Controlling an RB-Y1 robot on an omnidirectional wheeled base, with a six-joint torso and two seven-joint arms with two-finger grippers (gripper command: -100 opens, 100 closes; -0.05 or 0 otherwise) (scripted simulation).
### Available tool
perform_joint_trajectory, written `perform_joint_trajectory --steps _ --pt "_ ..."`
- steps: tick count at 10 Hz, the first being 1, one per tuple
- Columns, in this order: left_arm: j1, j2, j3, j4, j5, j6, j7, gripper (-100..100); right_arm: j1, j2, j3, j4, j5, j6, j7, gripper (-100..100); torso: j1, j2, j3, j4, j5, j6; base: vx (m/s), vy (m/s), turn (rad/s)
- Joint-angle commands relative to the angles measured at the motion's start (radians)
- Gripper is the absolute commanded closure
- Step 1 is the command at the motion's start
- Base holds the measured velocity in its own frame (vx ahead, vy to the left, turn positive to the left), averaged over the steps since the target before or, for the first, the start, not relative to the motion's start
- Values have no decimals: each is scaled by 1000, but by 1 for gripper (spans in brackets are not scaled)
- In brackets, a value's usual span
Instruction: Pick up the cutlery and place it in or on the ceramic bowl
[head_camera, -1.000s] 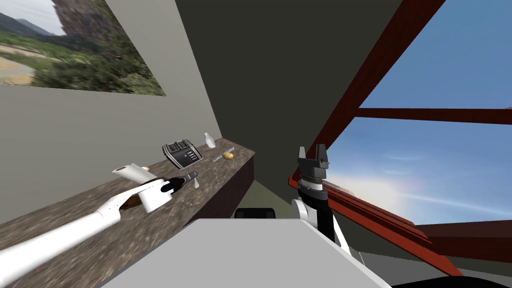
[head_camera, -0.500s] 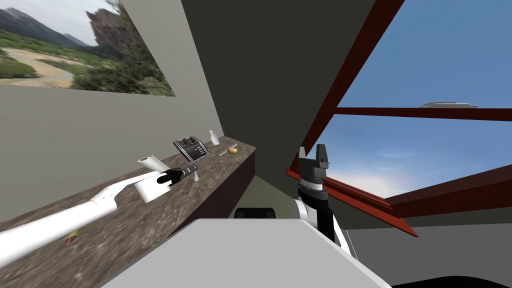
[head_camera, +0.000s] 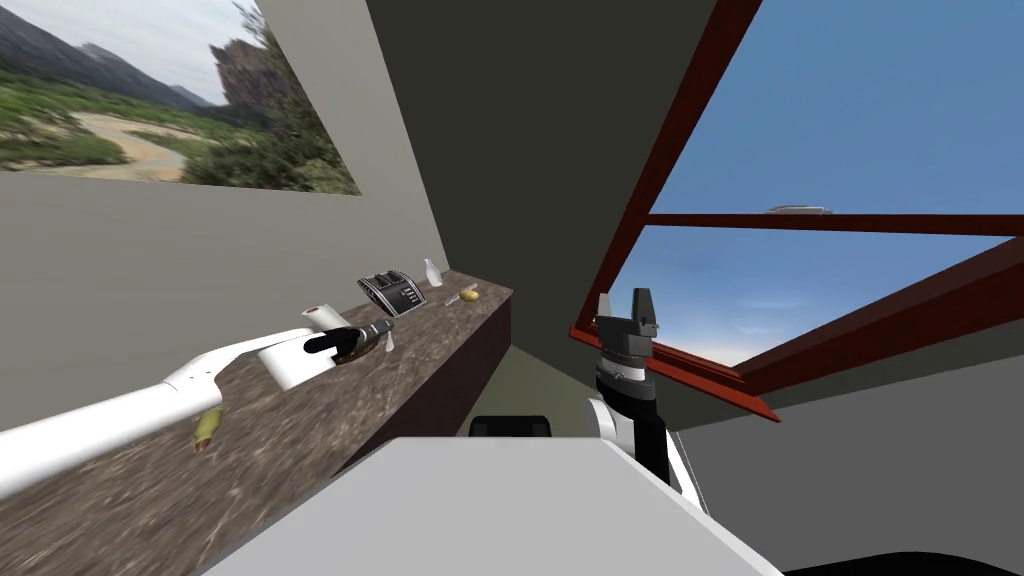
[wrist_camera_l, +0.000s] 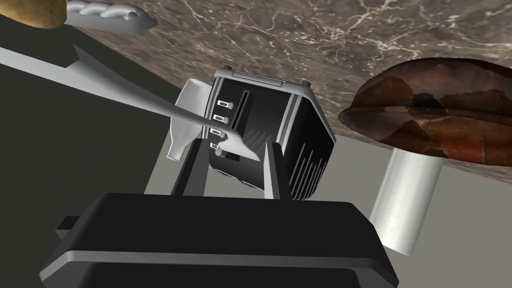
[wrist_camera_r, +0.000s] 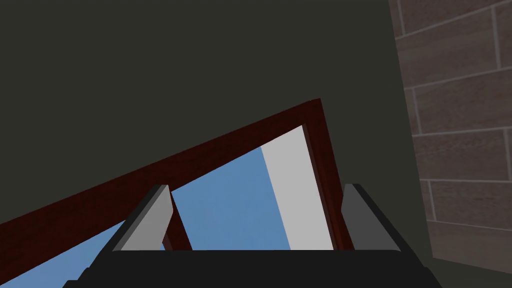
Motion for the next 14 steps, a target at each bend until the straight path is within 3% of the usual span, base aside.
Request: perform_joint_trajectory --steps 1,3,6,10,14 --pt "-16 20 -6 8 29 -3 -6 100 0 0 0 0 0 0 0 0 0 0 0 0 0 0 -140 71 -64" --pt "-9 55 -5 21 65 -6 4 100 0 0 0 0 0 0 0 0 -2 -3 -2 -1 0 1 -118 70 -133" --pt "44 113 -9 67 118 15 59 100 0 0 0 0 0 0 0 0 4 -8 -5 -2 1 0 -69 134 -214" --pt "83 138 -11 97 141 35 97 100 0 0 0 0 0 0 0 0 0 -14 -8 -3 1 0 -17 84 -120" --pt "163 180 -13 152 177 77 172 100 0 0 0 0 0 0 0 0 2 -14 -8 -4 1 -2 -31 107 -215"
